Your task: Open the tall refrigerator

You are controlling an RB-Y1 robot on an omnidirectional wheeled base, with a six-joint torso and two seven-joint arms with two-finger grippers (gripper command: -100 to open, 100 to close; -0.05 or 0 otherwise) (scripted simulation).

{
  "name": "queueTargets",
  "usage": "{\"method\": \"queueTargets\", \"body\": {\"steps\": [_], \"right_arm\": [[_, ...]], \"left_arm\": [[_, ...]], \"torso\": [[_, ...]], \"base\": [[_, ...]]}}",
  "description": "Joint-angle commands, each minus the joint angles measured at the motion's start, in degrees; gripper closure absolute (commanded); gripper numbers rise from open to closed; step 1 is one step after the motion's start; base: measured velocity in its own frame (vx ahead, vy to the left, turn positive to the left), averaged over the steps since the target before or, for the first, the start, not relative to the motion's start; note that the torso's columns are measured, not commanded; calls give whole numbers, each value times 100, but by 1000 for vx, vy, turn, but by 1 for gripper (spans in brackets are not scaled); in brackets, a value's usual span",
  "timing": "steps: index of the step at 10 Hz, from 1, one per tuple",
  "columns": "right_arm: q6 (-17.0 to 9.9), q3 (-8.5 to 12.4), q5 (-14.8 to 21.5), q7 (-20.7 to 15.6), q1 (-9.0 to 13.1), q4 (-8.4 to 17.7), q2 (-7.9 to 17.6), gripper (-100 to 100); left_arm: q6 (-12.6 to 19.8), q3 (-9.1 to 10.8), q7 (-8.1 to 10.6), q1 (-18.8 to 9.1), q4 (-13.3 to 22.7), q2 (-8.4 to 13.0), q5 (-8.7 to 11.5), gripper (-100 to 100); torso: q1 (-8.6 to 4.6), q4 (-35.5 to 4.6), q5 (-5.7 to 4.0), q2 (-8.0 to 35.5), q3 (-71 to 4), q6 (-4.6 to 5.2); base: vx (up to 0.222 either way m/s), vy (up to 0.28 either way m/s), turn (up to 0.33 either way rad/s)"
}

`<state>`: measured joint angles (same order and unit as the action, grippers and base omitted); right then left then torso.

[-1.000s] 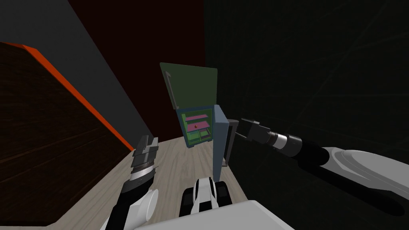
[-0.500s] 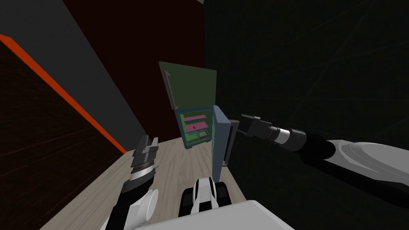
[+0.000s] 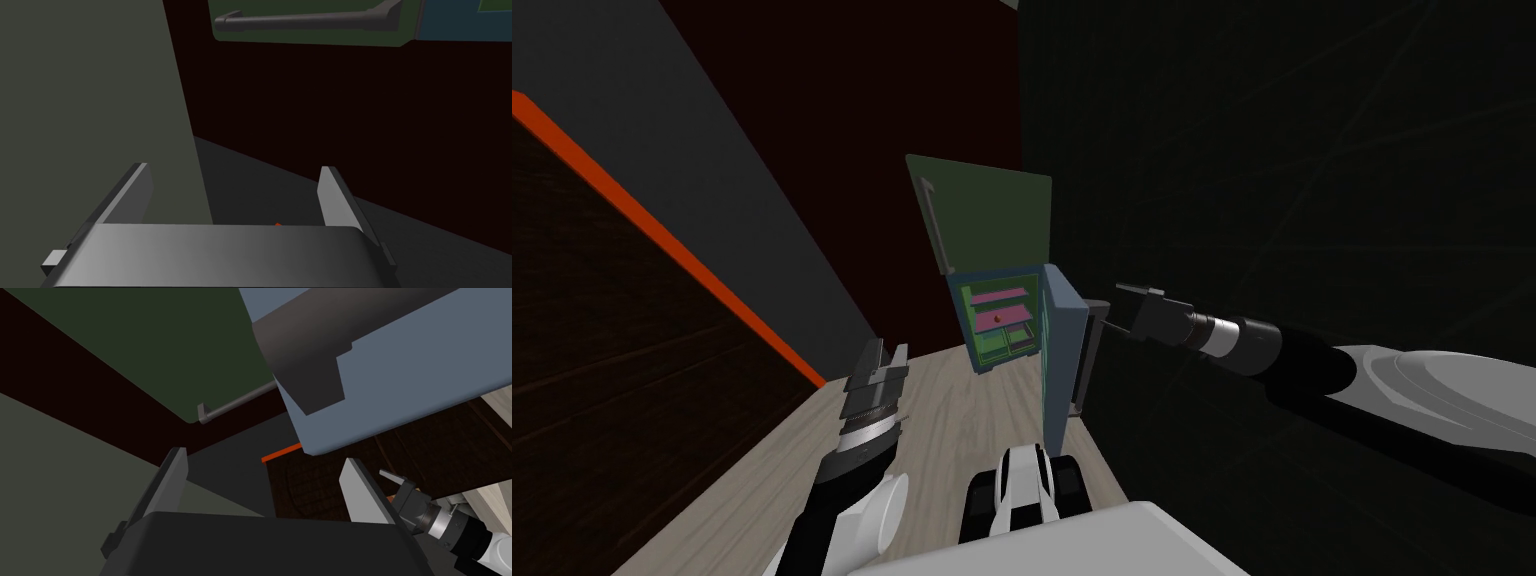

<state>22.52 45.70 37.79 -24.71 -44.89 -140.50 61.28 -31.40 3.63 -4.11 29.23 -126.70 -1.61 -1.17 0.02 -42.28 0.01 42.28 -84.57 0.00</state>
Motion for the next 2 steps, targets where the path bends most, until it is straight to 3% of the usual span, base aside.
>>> {"method": "queueTargets", "body": {"steps": [1, 2], "right_arm": [[0, 0, 0, 0, 0, 0, 0, 0], [0, 0, 0, 0, 0, 0, 0, 0]], "left_arm": [[0, 0, 0, 0, 0, 0, 0, 0], [0, 0, 0, 0, 0, 0, 0, 0]], "torso": [[-2, 0, -1, 0, 0, 0], [-3, 0, -1, 0, 0, 0]], "base": [[0, 0, 0], [0, 0, 0]]}}
